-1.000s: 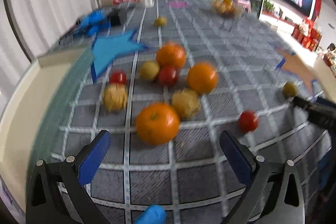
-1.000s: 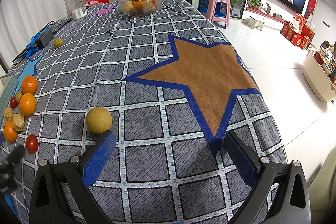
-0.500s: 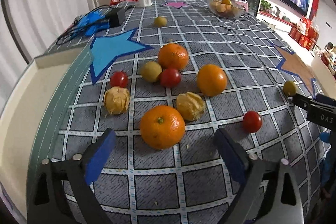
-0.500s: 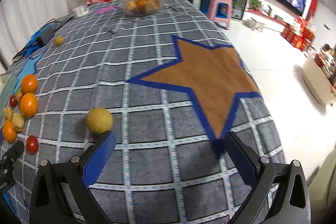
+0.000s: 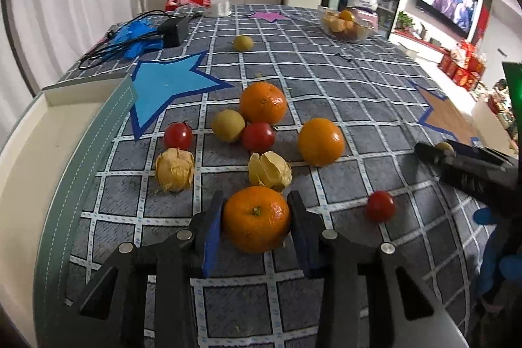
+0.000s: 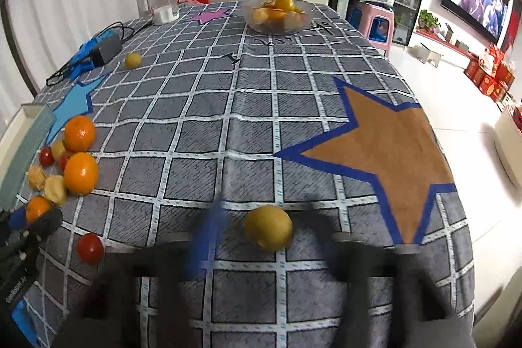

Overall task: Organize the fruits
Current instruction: 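Grasp the mandarin with the left tool while the right tool grasps the yellow round fruit, then carry both fruits over the white tray and open both tools to drop them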

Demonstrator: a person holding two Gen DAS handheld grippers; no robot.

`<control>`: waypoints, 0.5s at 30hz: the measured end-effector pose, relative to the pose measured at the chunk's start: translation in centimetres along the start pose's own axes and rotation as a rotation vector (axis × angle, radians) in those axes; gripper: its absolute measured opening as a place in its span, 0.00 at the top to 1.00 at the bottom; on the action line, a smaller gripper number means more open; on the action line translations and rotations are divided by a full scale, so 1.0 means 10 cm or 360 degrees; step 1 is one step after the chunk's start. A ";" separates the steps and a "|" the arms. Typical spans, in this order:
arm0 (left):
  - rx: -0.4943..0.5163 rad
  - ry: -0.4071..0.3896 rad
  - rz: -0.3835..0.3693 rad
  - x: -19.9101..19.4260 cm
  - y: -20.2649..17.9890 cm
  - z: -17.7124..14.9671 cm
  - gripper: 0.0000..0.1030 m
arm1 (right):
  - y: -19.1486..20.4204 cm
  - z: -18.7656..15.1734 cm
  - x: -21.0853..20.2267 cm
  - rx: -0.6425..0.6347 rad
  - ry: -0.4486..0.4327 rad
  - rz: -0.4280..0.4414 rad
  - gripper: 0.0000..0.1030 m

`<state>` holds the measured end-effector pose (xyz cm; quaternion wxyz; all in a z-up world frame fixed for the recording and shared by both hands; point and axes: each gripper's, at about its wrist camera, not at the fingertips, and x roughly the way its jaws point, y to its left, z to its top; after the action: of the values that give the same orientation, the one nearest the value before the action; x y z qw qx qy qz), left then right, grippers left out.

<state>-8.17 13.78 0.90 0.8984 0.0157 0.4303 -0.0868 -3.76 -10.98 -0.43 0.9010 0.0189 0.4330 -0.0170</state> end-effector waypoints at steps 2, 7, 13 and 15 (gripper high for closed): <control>0.0003 -0.0006 -0.0016 -0.04 0.03 -0.03 0.60 | -0.08 -0.02 -0.03 0.0055 -0.0006 0.0043 0.72; 0.0003 -0.0066 -0.0057 -0.20 0.12 -0.09 0.60 | -0.22 -0.09 -0.13 0.0150 -0.0008 0.0200 0.72; -0.0037 -0.0107 -0.0087 -0.40 0.29 -0.10 0.60 | -0.20 -0.07 -0.24 0.0206 0.0020 0.0391 0.72; -0.0049 -0.0137 -0.0083 -0.49 0.37 -0.08 0.60 | -0.14 -0.05 -0.28 0.0203 0.0025 0.0418 0.72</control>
<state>-11.22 18.21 4.04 0.9137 -0.0131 0.3927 -0.1040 -5.95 -12.29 1.40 0.8891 0.1329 0.4318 0.0738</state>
